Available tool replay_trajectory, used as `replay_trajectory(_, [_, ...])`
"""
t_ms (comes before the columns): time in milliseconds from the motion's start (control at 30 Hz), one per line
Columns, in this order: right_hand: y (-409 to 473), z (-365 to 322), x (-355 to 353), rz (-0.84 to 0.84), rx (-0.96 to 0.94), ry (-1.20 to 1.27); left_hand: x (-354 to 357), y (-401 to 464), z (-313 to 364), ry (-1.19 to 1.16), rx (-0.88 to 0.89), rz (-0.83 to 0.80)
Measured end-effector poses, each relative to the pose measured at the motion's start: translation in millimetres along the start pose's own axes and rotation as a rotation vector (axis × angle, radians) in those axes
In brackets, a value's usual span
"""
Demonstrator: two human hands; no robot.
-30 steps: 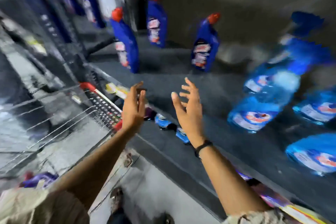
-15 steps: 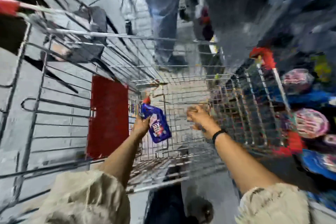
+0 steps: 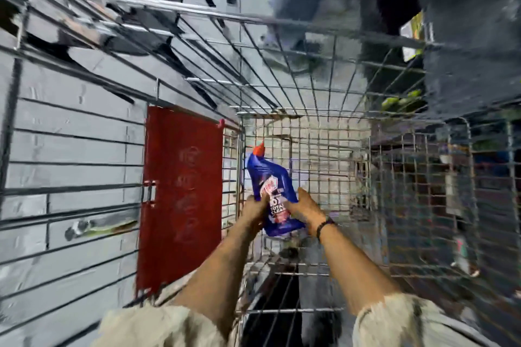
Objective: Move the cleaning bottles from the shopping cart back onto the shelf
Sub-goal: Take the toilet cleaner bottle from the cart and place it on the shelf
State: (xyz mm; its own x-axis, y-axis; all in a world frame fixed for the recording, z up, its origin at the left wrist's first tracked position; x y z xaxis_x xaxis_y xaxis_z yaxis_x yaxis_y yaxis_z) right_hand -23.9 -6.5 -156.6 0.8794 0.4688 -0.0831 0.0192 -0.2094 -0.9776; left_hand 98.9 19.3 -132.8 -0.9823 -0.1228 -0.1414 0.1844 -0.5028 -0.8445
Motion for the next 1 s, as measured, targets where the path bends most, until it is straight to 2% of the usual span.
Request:
replay_trajectory(100, [-21, -4, -23, -0.015, 0.055, 0.149, 0, -17, 17, -0.005, -0.112, -0.097])
replay_trajectory(233, [-110, -25, -57, -0.056, 0.031, 0.393, 8, -59, 67, -0.035, -0.077, -0.126])
replay_trajectory(433, [-240, 17, -98, -0.122, -0.030, 0.541, 54, -188, 131, 0.021, 0.165, -0.285])
replay_trajectory(500, [-283, 44, -106, -0.141, -0.078, 0.600, 67, -226, 130, 0.039, 0.198, -0.340])
replay_trajectory(567, [-329, 77, -111, -0.124, -0.131, 0.634, 88, -269, 131, 0.116, 0.299, -0.461])
replay_trajectory(667, [-393, 130, -116, -0.131, -0.271, 0.714, 113, -333, 125, 0.230, 0.477, -0.525])
replay_trajectory(800, [-472, 204, -134, 0.023, -0.470, 0.774, 156, -412, 115, 0.413, 0.771, -0.695])
replay_trajectory(867, [-500, 232, -143, 0.116, -0.554, 0.776, 178, -443, 111, 0.471, 0.865, -0.778])
replay_trajectory(1000, [-546, 306, -179, 0.476, -0.671, 0.801, 259, -516, 99, 0.615, 1.095, -1.040])
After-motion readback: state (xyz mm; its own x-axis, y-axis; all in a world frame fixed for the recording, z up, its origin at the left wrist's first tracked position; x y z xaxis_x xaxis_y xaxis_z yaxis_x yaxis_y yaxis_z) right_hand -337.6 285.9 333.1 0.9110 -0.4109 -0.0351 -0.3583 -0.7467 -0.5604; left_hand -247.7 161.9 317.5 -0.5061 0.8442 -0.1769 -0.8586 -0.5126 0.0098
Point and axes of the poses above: each hand's wrist, its own y-axis towards the middle knuckle, its own x-axis out of the palm, z = x × y, the point moved 8 cm from there along y, towards the middle knuckle, and after that the axes turned 13 degrees about x, right-handed, at the moved point
